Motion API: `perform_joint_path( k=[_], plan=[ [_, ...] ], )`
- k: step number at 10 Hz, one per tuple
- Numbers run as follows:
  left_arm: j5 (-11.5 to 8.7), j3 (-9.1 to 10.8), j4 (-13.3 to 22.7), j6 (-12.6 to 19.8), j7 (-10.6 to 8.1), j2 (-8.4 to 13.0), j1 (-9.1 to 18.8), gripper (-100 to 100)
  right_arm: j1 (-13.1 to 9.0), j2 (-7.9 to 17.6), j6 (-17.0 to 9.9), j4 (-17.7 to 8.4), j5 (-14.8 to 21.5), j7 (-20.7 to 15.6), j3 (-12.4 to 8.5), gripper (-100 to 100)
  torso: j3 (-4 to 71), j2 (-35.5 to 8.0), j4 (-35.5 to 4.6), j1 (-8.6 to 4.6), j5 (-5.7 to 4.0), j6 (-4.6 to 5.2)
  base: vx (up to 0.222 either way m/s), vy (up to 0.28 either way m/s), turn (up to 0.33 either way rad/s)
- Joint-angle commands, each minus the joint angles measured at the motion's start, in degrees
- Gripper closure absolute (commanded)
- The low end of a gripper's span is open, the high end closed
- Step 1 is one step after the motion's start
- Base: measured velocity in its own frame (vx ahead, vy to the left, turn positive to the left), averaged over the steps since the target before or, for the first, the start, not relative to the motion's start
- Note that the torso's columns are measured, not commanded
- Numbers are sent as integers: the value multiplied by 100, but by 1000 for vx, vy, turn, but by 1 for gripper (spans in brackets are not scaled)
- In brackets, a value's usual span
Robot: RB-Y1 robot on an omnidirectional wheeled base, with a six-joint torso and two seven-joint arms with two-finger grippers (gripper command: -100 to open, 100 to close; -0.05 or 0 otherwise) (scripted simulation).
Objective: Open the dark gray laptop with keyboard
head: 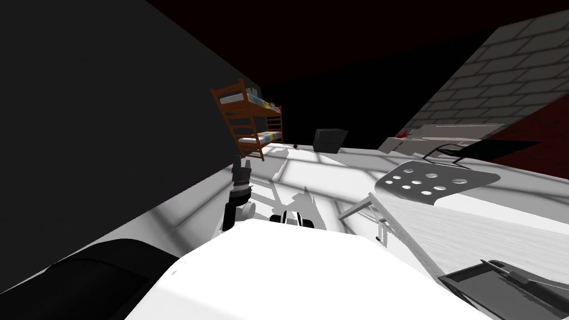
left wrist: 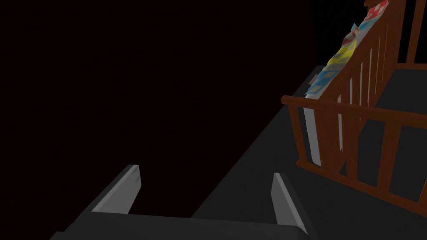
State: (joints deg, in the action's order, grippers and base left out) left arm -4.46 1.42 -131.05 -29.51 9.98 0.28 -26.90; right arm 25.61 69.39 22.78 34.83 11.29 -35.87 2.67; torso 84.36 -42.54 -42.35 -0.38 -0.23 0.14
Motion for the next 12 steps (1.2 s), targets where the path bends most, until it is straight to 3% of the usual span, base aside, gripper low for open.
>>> perform_joint_path(
  k=[1, 2, 3, 4, 5, 10, 12],
  plan=[
    [0, 0, 0, 0, 0, 0, -1, 0, -452, -112, 361, -129, 55, -450, 75, -100, -2, 4, -1, 1, -3, 3, -187, -36, 31],
    [0, 0, 0, 0, 0, 0, 0, 0, -452, -112, 361, -129, 55, -539, 75, -100, 0, 4, 0, -3, -2, -5, -172, -59, 40],
    [0, 0, 0, 0, 0, 0, -1, 0, -598, -192, 533, -38, 43, -747, 30, -100, 6, 13, 3, -8, 0, 1, -205, -73, 47],
    [0, 0, 0, 0, 0, 0, 0, 0, -598, -192, 533, -177, 43, -854, 30, -100, 5, 8, 2, -9, -2, -6, -166, -66, 36],
    [0, 0, 1, 0, 0, 0, -1, 0, -598, -192, 533, -68, 43, -854, 30, -100, 13, 21, 4, 4, 7, -2, -66, -42, -19],
    [0, 0, 0, 0, 0, 0, -1, 0, -1059, -484, 1043, 217, -1, -1708, -110, -100, 13, 14, 2, 44, 24, -12, -159, -60, 41],
    [0, 0, 0, 0, 0, 0, -1, 0, -1059, -484, 1043, 217, -1, -1794, -110, -100, 18, 24, 5, 39, 23, -12, -126, -35, 18]
  ],
)
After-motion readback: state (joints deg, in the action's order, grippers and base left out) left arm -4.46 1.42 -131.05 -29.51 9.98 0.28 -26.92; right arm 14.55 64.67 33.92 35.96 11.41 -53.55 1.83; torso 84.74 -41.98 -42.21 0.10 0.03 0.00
